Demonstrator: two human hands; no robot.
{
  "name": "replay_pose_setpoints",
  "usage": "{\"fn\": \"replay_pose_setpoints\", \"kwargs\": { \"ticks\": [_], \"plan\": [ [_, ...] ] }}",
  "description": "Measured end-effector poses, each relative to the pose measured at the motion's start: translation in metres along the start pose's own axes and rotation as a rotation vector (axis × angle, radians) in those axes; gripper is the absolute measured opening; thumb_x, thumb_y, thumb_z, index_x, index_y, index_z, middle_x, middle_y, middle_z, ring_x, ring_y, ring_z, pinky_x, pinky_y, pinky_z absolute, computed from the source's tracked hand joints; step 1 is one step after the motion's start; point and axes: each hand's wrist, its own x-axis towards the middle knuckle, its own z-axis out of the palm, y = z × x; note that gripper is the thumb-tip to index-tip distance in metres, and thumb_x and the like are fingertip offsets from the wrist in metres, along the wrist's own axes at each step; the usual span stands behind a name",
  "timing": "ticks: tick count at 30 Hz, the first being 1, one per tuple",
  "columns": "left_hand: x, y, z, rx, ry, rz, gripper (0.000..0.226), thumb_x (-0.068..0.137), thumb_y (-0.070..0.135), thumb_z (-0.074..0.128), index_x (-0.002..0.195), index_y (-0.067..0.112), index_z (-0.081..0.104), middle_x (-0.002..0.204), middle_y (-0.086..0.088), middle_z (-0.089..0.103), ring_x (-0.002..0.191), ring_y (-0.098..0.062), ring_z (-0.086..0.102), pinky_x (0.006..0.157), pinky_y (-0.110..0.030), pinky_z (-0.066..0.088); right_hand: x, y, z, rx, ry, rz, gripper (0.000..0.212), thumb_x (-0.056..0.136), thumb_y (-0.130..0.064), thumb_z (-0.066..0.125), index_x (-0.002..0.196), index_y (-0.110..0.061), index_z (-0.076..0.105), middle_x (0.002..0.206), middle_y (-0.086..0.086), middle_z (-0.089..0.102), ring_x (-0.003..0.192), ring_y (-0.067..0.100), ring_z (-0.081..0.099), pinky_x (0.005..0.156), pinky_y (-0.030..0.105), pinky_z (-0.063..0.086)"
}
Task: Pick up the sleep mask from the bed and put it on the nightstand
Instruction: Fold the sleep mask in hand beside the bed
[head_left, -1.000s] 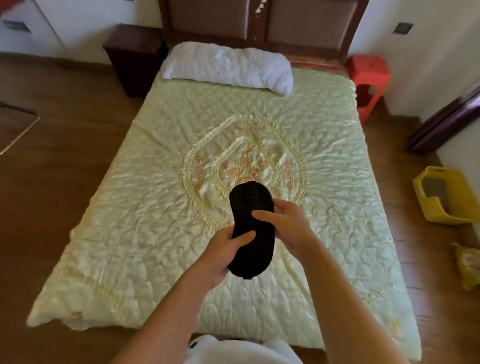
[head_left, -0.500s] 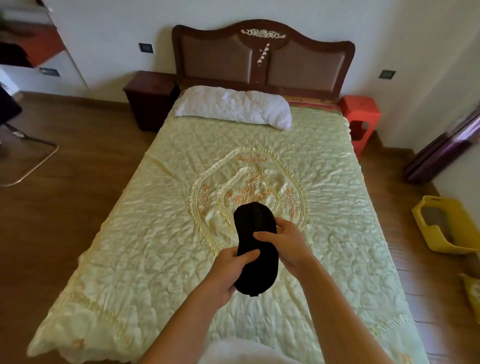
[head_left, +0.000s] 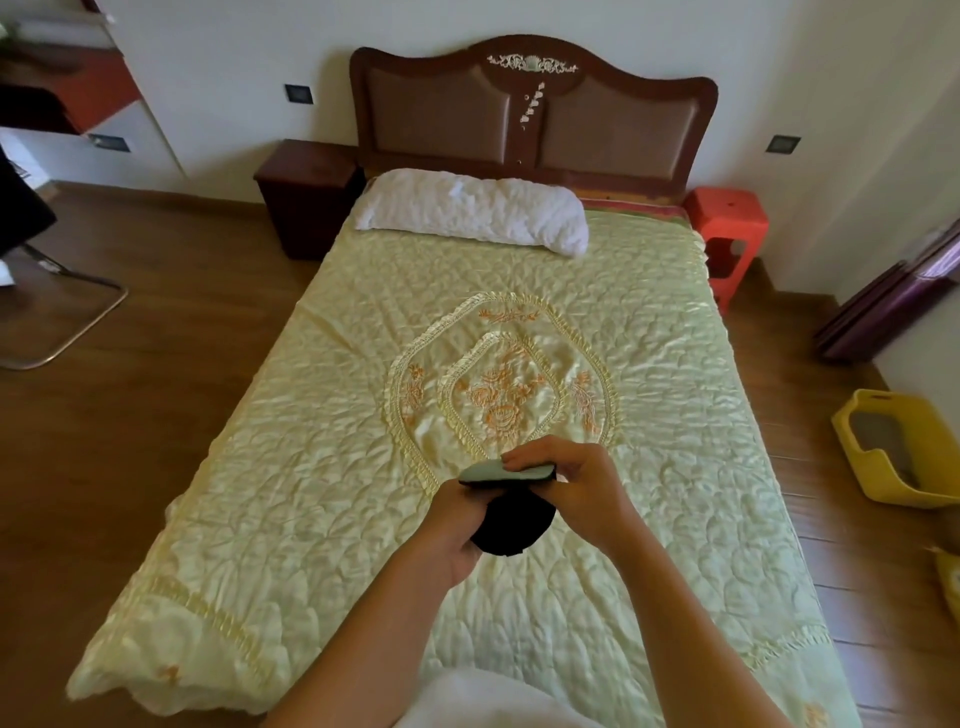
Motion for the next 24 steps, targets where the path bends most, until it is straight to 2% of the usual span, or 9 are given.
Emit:
{"fn": "replay_pose_setpoints", "kwargs": {
  "ticks": [3,6,10,12,13,16,19,22,24],
  "plan": [
    [0.003,0.000,-0.003,-0.030,-0.018,-0.032,0.017,0.094,0.007,0.058,0.107,0.002,0.068,0.091,-0.018,0.074,0.076,-0.029,0.072,0.059,-0.036,0.059,-0.007,0.007,0.001,-0.059,0.009,-0.034,0.057,0.076,0.022,0.068,0.089,-0.032,0.082,0.104,-0.023,0.075,0.112,0.006,0.065,0.094,0.022,0.053],
    [0.001,0.000,-0.006,-0.132,-0.077,-0.064,0.021,0.098,0.011,0.051,0.108,0.003,0.067,0.094,-0.016,0.074,0.081,-0.026,0.071,0.062,-0.032,0.058,-0.011,0.014,-0.001,-0.165,0.030,-0.097,0.055,0.078,0.022,0.061,0.095,-0.025,0.083,0.116,-0.020,0.069,0.121,0.015,0.060,0.098,0.030,0.051],
    [-0.003,0.003,-0.011,-0.345,-0.163,-0.139,0.044,0.100,0.035,0.046,0.112,0.000,0.069,0.101,-0.021,0.074,0.088,-0.032,0.070,0.072,-0.039,0.056,-0.014,0.016,-0.003,-0.291,0.035,-0.141,0.058,0.081,0.014,0.044,0.098,-0.026,0.083,0.129,-0.004,0.065,0.126,0.024,0.055,0.100,0.038,0.049],
    [-0.006,0.003,-0.013,-0.335,-0.202,-0.136,0.045,0.097,0.039,0.053,0.112,0.001,0.070,0.107,-0.023,0.073,0.094,-0.034,0.070,0.080,-0.042,0.057,-0.015,0.014,-0.003,-0.344,-0.001,-0.129,0.060,0.084,0.013,0.040,0.100,-0.028,0.082,0.137,0.002,0.062,0.128,0.025,0.052,0.102,0.039,0.047],
    [-0.007,0.003,-0.013,-0.311,-0.205,-0.119,0.041,0.093,0.034,0.061,0.114,0.001,0.069,0.110,-0.022,0.072,0.096,-0.033,0.070,0.084,-0.042,0.057,-0.015,0.013,-0.002,-0.353,-0.019,-0.114,0.061,0.086,0.014,0.040,0.102,-0.028,0.082,0.140,0.002,0.060,0.130,0.023,0.050,0.103,0.036,0.046],
    [-0.008,-0.002,-0.012,-0.267,-0.165,-0.050,0.044,0.081,0.016,0.071,0.121,-0.001,0.063,0.108,-0.021,0.070,0.095,-0.031,0.068,0.080,-0.036,0.056,-0.016,0.010,0.001,-0.175,-0.027,-0.033,0.058,0.092,0.016,0.043,0.107,-0.028,0.078,0.140,-0.005,0.057,0.131,0.012,0.051,0.102,0.027,0.048],
    [-0.010,-0.002,-0.012,-0.250,-0.108,0.004,0.040,0.085,0.008,0.069,0.124,0.002,0.061,0.108,-0.019,0.070,0.092,-0.029,0.068,0.076,-0.035,0.054,-0.018,0.005,0.000,0.133,0.071,0.090,0.052,0.093,0.011,0.049,0.117,-0.030,0.069,0.131,-0.003,0.066,0.123,0.009,0.062,0.100,0.036,0.053],
    [-0.012,-0.001,-0.014,-0.267,-0.076,0.044,0.034,0.085,0.006,0.070,0.118,0.008,0.063,0.109,-0.016,0.071,0.090,-0.026,0.069,0.070,-0.033,0.057,-0.020,0.003,-0.002,0.226,0.136,0.183,0.038,0.092,-0.011,0.061,0.129,-0.022,0.064,0.125,0.000,0.070,0.111,0.013,0.069,0.095,0.042,0.056],
    [-0.013,-0.001,-0.013,-0.249,-0.058,0.070,0.033,0.084,0.008,0.072,0.116,0.009,0.064,0.107,-0.014,0.072,0.089,-0.026,0.069,0.067,-0.033,0.058,-0.022,0.003,-0.001,0.249,0.152,0.252,0.044,0.086,-0.029,0.067,0.129,-0.026,0.064,0.122,0.000,0.071,0.108,0.015,0.071,0.093,0.044,0.059]
  ]
}}
